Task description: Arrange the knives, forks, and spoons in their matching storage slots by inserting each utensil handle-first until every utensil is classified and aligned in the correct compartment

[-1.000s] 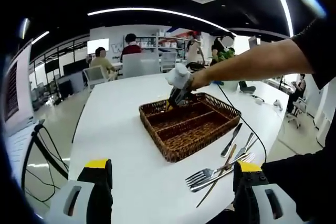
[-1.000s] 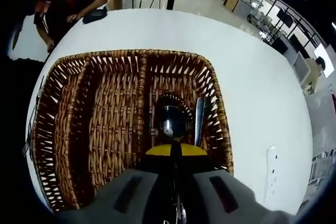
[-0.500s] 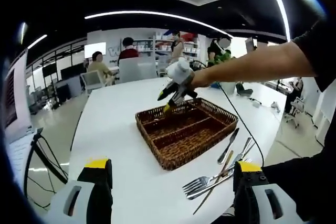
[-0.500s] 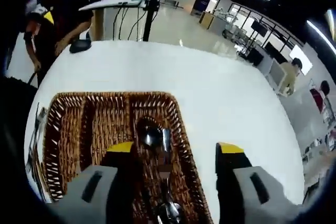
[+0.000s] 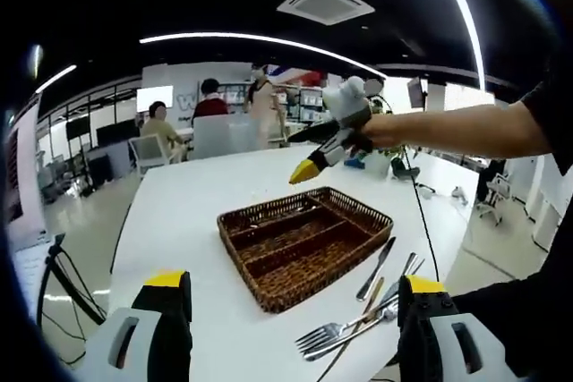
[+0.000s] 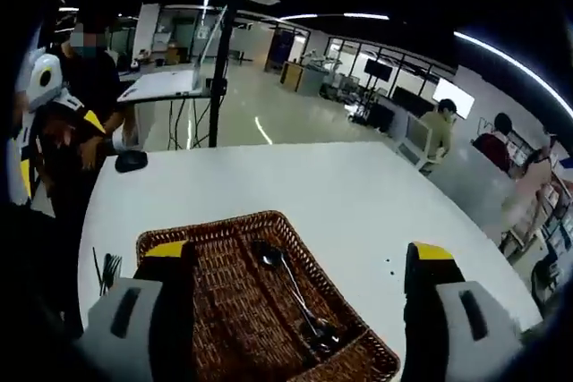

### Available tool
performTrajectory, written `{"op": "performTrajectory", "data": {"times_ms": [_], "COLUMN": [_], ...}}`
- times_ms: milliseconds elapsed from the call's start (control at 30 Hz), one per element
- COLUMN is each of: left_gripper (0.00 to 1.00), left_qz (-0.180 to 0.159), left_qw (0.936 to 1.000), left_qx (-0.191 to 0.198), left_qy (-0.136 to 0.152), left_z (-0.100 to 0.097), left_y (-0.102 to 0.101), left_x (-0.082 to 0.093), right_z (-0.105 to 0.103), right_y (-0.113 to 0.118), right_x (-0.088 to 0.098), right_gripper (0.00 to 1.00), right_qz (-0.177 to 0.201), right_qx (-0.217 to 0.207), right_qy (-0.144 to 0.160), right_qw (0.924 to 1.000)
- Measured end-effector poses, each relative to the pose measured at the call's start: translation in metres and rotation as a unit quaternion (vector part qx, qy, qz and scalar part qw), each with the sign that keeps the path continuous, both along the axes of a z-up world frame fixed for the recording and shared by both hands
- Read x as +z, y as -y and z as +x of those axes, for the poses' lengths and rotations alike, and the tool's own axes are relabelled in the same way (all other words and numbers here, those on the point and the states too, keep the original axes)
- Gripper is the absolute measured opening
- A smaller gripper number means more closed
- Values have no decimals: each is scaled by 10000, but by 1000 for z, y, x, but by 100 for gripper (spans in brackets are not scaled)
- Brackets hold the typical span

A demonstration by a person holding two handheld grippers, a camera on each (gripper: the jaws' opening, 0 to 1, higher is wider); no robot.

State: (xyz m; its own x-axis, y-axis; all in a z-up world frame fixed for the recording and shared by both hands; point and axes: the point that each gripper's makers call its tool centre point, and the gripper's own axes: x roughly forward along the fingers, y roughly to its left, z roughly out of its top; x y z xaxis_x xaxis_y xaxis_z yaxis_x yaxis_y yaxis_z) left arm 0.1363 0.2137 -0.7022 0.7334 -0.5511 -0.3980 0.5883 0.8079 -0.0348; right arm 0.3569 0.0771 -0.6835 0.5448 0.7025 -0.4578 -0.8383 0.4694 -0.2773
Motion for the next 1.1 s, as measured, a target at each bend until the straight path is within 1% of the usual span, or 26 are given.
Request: {"op": "performTrajectory", "data": {"times_ms": [33, 100, 167, 200, 300, 333, 400, 433, 500, 567, 600, 700, 767, 800, 833, 900, 1000, 1100], "left_gripper": [100, 100, 100, 100, 100, 100, 100, 100, 100, 100, 100, 100, 100, 100, 100, 100, 100, 100], "left_qz": [4, -11, -85, -126, -216, -216, -229, -257, -273, -238, -239, -242, -210, -198, -196, -200, -197, -176], "left_qw": [10000, 9999, 9998, 9997, 9994, 9994, 9993, 9991, 9991, 9991, 9991, 9992, 9992, 9992, 9991, 9989, 9988, 9987], "left_qx": [-25, -106, -135, -144, -131, -146, -169, -173, -180, -175, -160, -122, -144, -150, -147, -148, -168, -166], "left_qy": [20, 88, 142, 157, 229, 248, 262, 276, 275, 301, 306, 304, 311, 328, 350, 391, 406, 452], "left_z": [0, 0, 1, 2, 4, 4, 2, 1, -3, -4, -5, -10, -15, -17, -19, -22, -25, -29], "left_y": [1, 6, 10, 11, 14, 15, 16, 17, 17, 17, 15, 11, 13, 13, 12, 12, 13, 14], "left_x": [2, 6, 12, 14, 21, 23, 26, 28, 30, 31, 31, 31, 31, 31, 32, 35, 35, 37], "right_z": [-9, -19, -40, -47, -60, -66, -68, -76, -85, -95, -103, -119, -129, -136, -138, -150, -162, -177], "right_y": [4, 18, 26, 32, 42, 51, 56, 63, 71, 77, 86, 97, 108, 115, 119, 126, 138, 153], "right_x": [2, 8, 13, 16, 22, 28, 30, 36, 40, 41, 40, 35, 35, 38, 41, 45, 50, 49], "right_gripper": [99, 99, 99, 99, 99, 99, 99, 99, 99, 99, 99, 99, 99, 99, 99, 99, 99, 99], "right_qz": [-50, -41, -26, -1, 119, 266, 344, 543, 686, 722, 746, 688, 658, 716, 784, 880, 997, 1158], "right_qx": [-34, -166, -195, -261, -424, -665, -818, -960, -1108, -1083, -1164, -1214, -1299, -1356, -1445, -1511, -1657, -1829], "right_qy": [46, 220, 217, 243, 234, 237, 214, 138, 92, 90, 117, 157, 226, 282, 328, 294, 307, 218], "right_qw": [10000, 9996, 9996, 9994, 9988, 9972, 9958, 9938, 9914, 9915, 9903, 9901, 9891, 9878, 9858, 9842, 9806, 9760]}}
